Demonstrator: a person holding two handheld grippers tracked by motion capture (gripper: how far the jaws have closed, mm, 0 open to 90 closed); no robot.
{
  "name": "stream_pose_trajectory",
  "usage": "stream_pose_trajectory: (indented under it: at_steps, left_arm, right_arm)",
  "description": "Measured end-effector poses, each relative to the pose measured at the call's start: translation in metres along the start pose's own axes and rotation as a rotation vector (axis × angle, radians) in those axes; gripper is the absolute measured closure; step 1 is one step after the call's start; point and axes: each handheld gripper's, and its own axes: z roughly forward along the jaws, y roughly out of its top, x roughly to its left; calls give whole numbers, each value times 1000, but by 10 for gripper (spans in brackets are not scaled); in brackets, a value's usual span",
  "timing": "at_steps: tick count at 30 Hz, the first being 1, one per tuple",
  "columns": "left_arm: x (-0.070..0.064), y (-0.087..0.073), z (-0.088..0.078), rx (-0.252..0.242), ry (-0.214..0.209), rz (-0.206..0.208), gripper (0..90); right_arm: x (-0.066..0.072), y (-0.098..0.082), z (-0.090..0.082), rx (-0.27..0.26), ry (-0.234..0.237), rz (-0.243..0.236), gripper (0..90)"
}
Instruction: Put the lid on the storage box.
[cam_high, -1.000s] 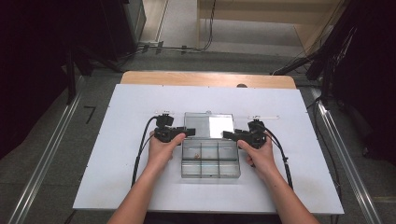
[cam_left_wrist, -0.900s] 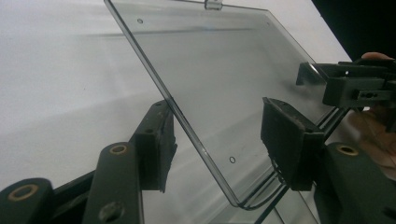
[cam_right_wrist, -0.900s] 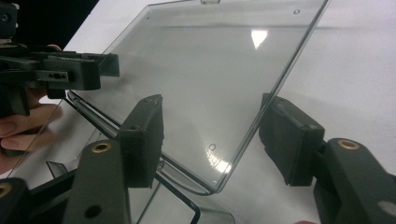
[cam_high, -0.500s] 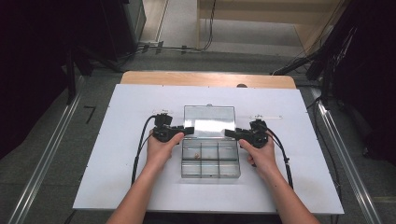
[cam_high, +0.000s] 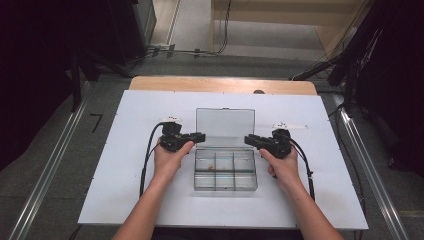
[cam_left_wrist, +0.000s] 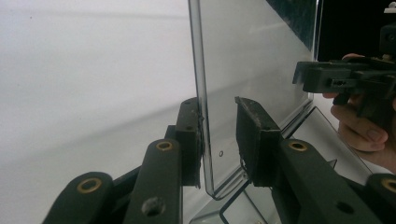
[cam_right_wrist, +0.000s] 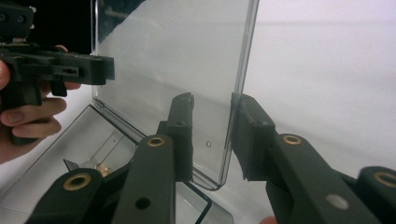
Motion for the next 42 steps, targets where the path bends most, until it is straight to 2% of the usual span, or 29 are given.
stream_pose_trajectory:
  at_steps: [8, 10, 12, 14, 16, 19, 25, 30, 35, 42]
  left_arm:
    - [-3, 1, -3, -3, -5, 36, 717]
    - [-5, 3, -3, -16, -24, 44, 660]
    - [-10, 6, -4, -51, -37, 69, 563]
    - [-15, 8, -6, -81, -18, 106, 522]
    - [-17, 10, -8, -118, -12, 111, 503]
    - [-18, 11, -11, -152, -6, 115, 522]
    - [-21, 10, -13, -157, 2, 141, 603]
    - [-21, 8, -15, -167, -12, 147, 615]
    - [-24, 7, -17, -165, -17, 160, 615]
    - [-26, 5, -20, -170, -22, 166, 612]
  right_arm:
    - [2, 0, -5, -6, 3, -58, 720]
    - [3, 0, -6, -9, 3, -73, 725]
    - [4, 0, -7, -12, 1, -96, 727]
    - [6, 0, -8, -15, -10, -121, 728]
    - [8, 0, -9, -16, -20, -145, 727]
    - [9, -1, -10, -21, -25, -158, 728]
    - [11, -1, -12, -14, -20, -165, 700]
    - [13, 0, -14, -7, -14, -180, 653]
    - [15, 5, -20, -26, -2, -172, 595]
    - [25, 14, -29, -45, 8, -195, 484]
